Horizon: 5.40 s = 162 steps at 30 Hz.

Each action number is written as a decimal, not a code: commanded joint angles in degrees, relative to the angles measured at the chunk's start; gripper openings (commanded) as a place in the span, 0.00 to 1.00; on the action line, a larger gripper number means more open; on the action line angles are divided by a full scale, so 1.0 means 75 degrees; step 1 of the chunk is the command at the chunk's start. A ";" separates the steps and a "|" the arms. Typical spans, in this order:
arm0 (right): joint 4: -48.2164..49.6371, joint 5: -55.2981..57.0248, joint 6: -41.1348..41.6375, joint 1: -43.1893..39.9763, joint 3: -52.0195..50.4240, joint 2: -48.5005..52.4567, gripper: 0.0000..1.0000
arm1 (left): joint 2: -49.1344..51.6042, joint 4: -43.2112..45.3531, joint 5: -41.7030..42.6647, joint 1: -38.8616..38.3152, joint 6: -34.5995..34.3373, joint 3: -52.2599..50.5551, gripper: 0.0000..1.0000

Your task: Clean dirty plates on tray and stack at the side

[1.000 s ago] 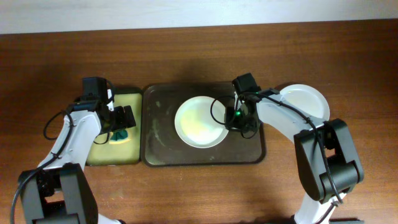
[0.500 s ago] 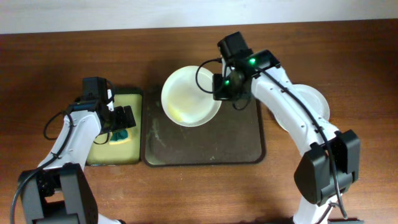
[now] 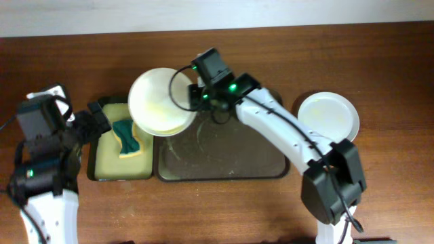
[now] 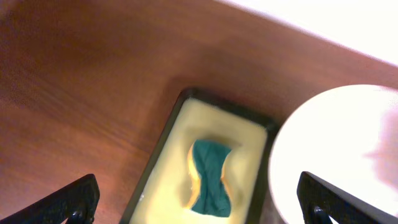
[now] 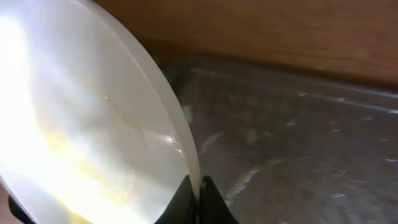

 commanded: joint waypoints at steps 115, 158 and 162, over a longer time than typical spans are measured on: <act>0.4505 0.1623 -0.2667 -0.4342 -1.3222 -1.5309 0.98 | -0.0997 -0.0041 0.0023 0.0017 0.0038 0.0052 0.99; 0.4505 0.1623 -0.2664 -0.4342 -1.3222 -1.5309 0.98 | -0.8504 0.5284 -0.0087 -0.1958 0.0009 -0.8746 0.99; 0.4505 0.1623 -0.2667 -0.4342 -1.3222 -1.5309 0.98 | -0.8501 0.5284 -0.0090 -0.1958 0.0009 -0.8743 0.99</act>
